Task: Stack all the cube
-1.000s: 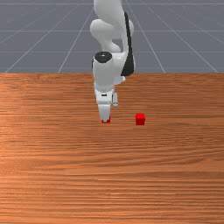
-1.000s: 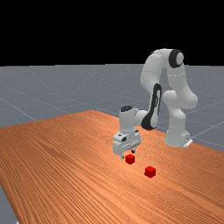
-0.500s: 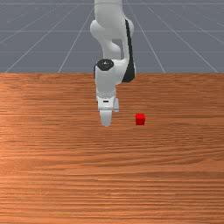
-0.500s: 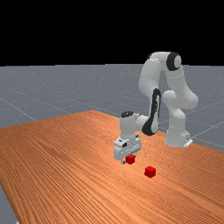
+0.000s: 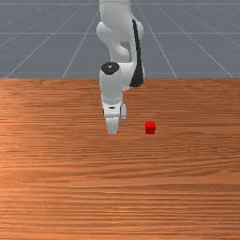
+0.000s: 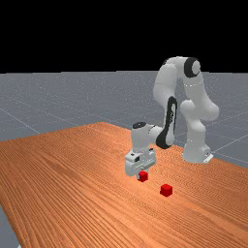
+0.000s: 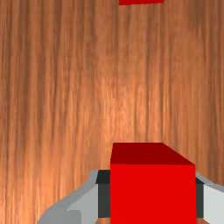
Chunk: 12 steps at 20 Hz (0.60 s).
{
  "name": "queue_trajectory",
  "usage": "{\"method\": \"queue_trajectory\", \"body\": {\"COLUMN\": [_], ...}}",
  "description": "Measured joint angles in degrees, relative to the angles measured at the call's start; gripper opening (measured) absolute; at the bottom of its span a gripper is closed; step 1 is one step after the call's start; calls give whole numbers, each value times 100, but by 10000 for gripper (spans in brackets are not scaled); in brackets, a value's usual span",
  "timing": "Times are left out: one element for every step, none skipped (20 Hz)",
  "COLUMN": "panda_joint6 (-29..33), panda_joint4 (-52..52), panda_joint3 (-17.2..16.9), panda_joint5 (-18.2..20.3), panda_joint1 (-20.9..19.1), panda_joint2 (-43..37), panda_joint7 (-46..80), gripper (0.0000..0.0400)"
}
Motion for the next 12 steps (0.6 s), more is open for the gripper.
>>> {"method": "queue_trajectory", "body": {"panda_joint6": [-65,122,109,15,-47,-137,-310,-306,-303,-301,-301,-305], "panda_joint4": [-19,-147,-203,-212,-232,-227,-154,-160,-164,-162,-156,-149], "panda_joint3": [21,-115,-111,-115,-117,-121,-145,-125,-100,-78,-47,-8], "panda_joint5": [35,-122,-114,-118,-118,-124,-99,-94,-92,-80,-79,-101], "panda_joint1": [-23,117,111,116,117,121,205,290,379,484,593,661], "panda_joint2": [-73,-193,-309,-403,-491,-557,-551,-554,-555,-552,-547,-543], "panda_joint7": [-37,145,137,141,141,147,428,576,716,913,1080,1098], "gripper": [193,193,194,194,193,193,194,194,194,194,194,194]}}
